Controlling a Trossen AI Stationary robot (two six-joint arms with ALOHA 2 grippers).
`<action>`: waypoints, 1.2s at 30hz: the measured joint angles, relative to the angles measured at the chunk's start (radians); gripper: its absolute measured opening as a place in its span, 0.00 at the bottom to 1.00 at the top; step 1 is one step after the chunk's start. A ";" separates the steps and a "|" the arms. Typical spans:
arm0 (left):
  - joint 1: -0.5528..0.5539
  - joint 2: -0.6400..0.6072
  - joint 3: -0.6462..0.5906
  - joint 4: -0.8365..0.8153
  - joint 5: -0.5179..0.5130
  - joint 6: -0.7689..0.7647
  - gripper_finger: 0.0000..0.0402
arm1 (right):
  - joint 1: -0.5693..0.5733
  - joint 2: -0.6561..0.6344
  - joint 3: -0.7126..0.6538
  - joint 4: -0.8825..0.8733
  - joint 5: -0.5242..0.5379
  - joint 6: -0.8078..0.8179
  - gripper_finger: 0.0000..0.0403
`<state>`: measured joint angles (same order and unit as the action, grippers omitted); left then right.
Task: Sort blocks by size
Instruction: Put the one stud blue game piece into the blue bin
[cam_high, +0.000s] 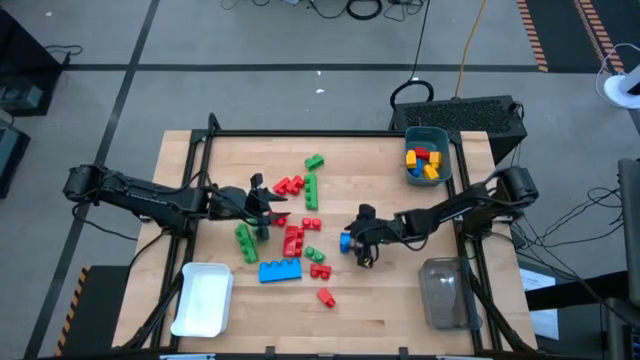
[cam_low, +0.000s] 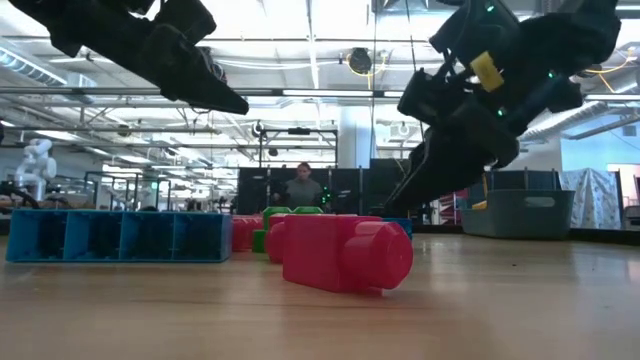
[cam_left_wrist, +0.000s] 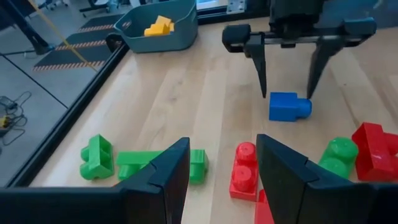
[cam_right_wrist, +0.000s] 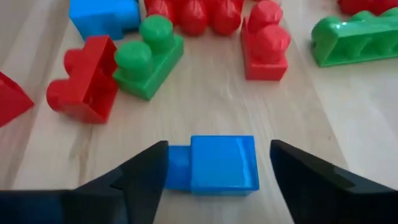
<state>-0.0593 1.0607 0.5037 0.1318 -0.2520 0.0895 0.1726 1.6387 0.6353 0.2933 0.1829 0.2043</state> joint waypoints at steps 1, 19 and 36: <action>0.000 0.000 0.000 0.000 -0.003 0.003 0.41 | 0.000 0.008 0.000 0.002 -0.001 0.000 0.71; 0.000 0.000 0.000 -0.007 -0.019 0.003 0.41 | 0.002 0.092 0.029 0.033 -0.029 0.047 0.75; 0.000 0.000 0.000 -0.010 -0.019 -0.001 0.41 | 0.010 0.047 0.027 -0.048 -0.030 0.056 0.64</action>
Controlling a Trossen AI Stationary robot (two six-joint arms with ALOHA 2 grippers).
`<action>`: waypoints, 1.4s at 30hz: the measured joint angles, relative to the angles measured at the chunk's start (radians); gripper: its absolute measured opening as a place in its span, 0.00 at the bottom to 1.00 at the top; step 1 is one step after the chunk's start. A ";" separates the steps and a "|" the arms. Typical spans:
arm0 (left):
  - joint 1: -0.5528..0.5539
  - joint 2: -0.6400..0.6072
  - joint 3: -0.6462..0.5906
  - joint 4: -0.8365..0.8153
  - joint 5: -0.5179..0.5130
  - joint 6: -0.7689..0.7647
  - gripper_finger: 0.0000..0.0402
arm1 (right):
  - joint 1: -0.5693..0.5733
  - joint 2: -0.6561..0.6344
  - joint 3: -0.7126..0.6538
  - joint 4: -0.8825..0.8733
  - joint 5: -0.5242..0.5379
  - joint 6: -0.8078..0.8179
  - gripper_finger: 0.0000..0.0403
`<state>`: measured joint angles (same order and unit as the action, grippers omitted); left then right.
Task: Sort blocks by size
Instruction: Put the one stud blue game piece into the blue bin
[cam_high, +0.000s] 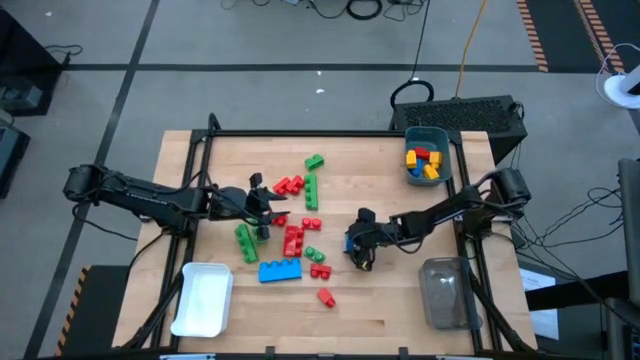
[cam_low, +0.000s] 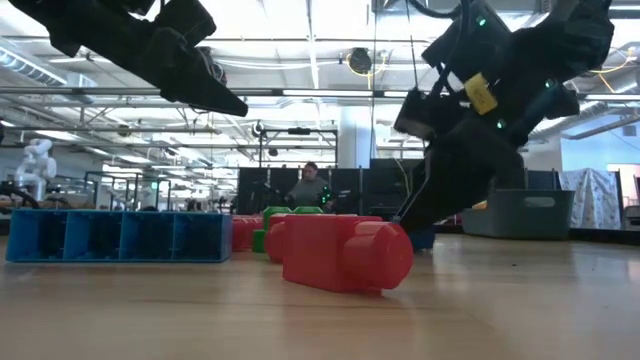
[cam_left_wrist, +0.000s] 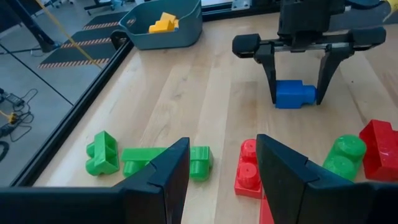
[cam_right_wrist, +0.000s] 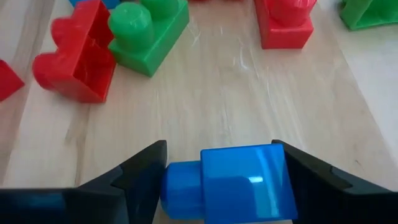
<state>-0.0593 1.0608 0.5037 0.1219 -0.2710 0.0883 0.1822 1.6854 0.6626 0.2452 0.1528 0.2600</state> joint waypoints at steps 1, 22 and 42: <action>0.000 0.000 0.000 0.000 0.000 0.000 0.41 | -0.002 -0.017 0.000 -0.002 0.000 -0.010 0.64; 0.000 0.000 0.000 -0.020 0.000 0.002 0.41 | -0.266 -0.485 0.001 -0.467 0.203 -0.037 0.64; 0.000 0.000 0.000 -0.063 0.001 -0.004 0.41 | -0.575 -0.577 0.001 -0.719 0.394 0.092 0.64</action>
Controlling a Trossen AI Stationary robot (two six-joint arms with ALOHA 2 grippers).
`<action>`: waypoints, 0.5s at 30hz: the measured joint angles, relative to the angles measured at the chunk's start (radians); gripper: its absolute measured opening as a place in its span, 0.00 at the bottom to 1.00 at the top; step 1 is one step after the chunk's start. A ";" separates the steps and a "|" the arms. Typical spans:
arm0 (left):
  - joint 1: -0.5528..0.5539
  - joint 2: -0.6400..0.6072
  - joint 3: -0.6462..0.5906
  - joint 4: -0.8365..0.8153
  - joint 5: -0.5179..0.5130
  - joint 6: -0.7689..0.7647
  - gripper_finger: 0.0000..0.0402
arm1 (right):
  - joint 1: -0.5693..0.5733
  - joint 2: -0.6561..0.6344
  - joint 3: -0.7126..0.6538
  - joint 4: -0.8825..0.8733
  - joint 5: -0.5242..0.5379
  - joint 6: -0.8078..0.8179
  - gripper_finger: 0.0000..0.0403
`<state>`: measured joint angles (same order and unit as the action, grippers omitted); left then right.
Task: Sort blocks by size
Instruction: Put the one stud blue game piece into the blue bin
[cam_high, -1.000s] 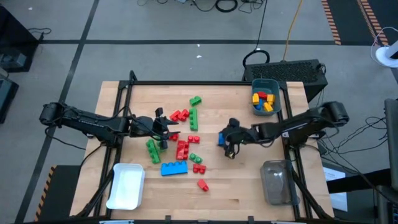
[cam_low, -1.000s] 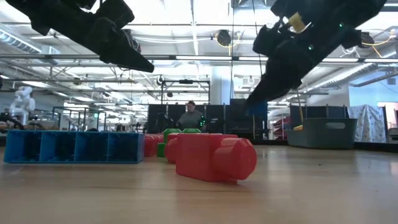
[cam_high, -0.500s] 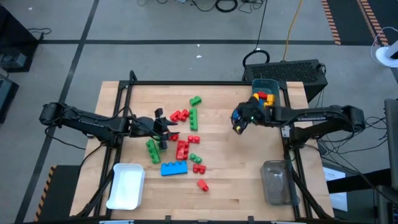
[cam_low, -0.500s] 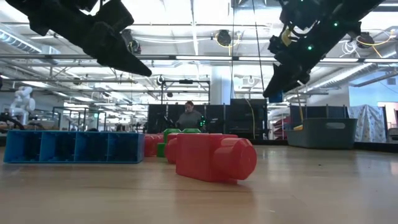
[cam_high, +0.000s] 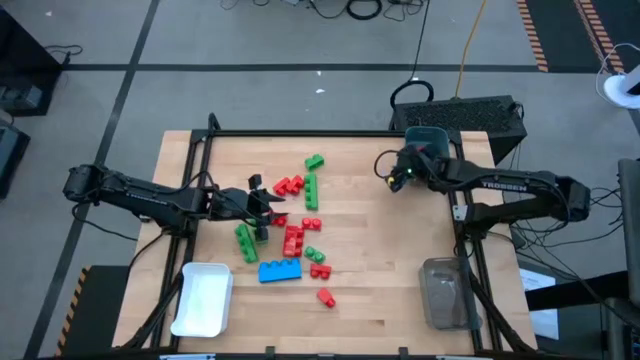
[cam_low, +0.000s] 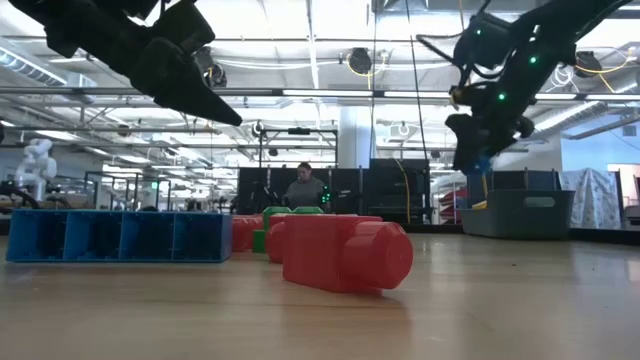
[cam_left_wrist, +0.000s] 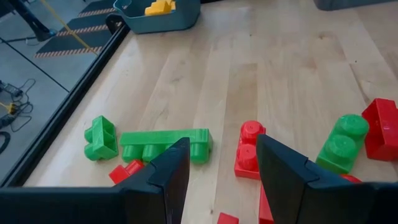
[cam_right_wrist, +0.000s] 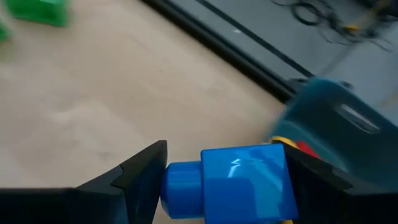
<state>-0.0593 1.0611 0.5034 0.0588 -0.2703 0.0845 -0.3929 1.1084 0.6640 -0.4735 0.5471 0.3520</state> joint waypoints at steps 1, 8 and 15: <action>0.000 0.000 0.000 -0.001 0.000 0.000 0.41 | -0.010 0.000 0.000 -0.010 0.018 0.009 0.64; 0.000 0.000 0.000 -0.003 0.000 -0.005 0.41 | -0.068 0.000 0.000 -0.106 0.176 0.089 0.64; 0.001 0.000 0.000 -0.019 -0.001 -0.037 0.41 | -0.128 0.000 0.000 -0.138 0.213 0.149 0.65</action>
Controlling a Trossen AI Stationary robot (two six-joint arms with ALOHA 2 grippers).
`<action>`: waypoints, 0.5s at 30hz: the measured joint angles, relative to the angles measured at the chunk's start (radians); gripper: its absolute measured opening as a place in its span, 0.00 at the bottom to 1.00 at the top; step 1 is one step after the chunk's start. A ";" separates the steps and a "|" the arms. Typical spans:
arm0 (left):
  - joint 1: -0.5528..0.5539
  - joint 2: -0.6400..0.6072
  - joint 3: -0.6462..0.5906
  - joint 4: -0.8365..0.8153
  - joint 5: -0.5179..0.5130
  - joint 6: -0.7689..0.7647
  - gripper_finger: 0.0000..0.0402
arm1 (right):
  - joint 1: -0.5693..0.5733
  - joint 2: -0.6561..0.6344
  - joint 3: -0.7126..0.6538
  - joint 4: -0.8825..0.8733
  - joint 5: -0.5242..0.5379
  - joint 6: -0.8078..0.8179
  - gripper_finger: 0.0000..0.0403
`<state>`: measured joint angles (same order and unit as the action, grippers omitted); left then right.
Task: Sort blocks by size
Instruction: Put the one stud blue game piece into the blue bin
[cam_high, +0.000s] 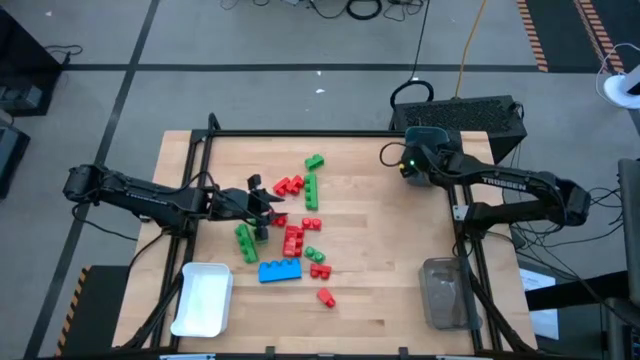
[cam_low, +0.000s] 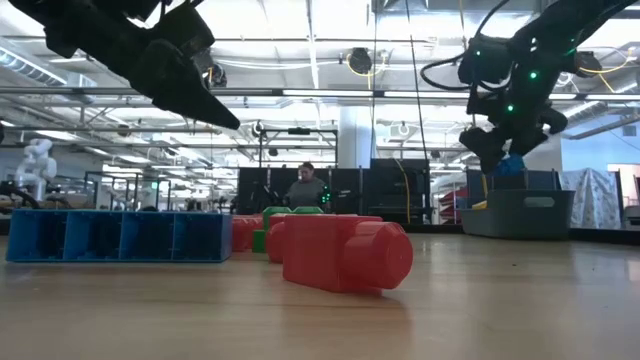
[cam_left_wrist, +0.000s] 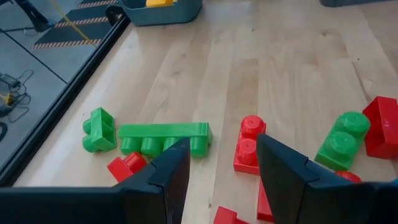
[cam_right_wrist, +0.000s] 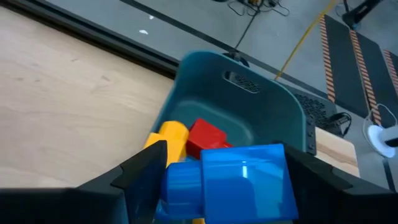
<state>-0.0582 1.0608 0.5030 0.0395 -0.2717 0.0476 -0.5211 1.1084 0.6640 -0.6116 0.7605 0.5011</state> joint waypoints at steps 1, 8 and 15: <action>0.000 0.000 0.000 0.000 -0.005 -0.009 0.41 | -0.007 0.000 0.000 -0.001 0.000 -0.003 0.65; 0.000 0.000 0.000 -0.008 -0.018 -0.018 0.41 | -0.048 0.000 0.000 -0.001 -0.001 -0.014 0.65; 0.000 0.000 0.000 -0.049 -0.024 -0.075 0.41 | -0.072 0.000 0.000 -0.008 -0.007 -0.006 0.70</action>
<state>-0.0582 1.0609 0.5030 -0.0090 -0.2955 -0.0276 -0.5931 1.1088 0.6640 -0.6195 0.7536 0.4948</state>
